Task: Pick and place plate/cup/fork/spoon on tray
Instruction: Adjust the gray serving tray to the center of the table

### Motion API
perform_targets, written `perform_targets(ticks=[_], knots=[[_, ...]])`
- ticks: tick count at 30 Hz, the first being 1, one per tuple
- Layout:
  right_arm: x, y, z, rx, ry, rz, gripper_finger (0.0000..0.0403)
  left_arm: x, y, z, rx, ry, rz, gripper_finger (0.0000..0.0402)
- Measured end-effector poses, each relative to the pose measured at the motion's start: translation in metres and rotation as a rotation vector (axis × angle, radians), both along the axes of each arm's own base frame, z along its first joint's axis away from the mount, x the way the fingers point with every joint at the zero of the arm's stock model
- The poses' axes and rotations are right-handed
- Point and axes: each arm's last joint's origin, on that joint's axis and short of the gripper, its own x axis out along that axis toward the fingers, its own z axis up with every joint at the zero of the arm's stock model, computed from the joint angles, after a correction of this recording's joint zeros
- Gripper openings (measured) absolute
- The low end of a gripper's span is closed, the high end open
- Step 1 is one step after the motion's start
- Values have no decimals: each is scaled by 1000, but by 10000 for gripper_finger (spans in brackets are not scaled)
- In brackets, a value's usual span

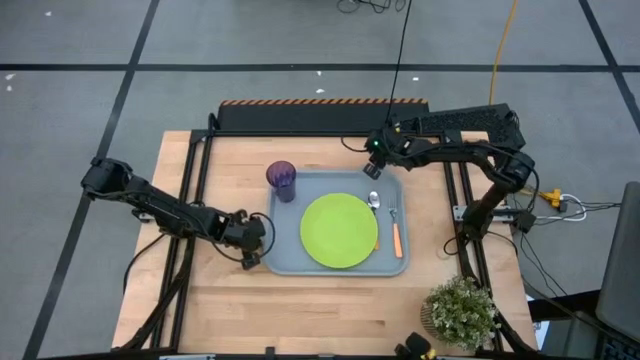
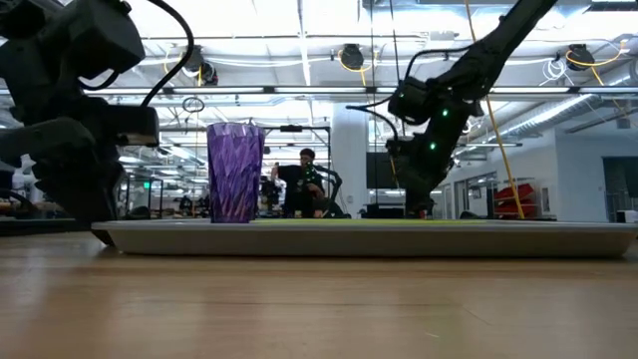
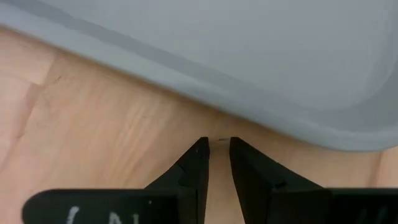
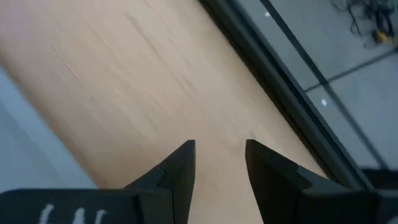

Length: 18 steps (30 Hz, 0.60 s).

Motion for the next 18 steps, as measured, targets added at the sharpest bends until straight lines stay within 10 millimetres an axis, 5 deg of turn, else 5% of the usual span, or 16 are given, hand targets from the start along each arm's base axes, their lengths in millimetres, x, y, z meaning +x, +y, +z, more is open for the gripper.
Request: perform_targets(ticks=[7, 13, 18], knots=[[-27, 18, 27, 89, 11, -206, 134, -1, 1, 0, 25, 14, -10, 72], [-52, 36, 25, 266, 168, -335, 134, -3, 2, 0, 40, 27, -22, 72], [-51, 41, 24, 309, 160, -326, 134, -13, 11, 5, 78, 54, 65, 72]])
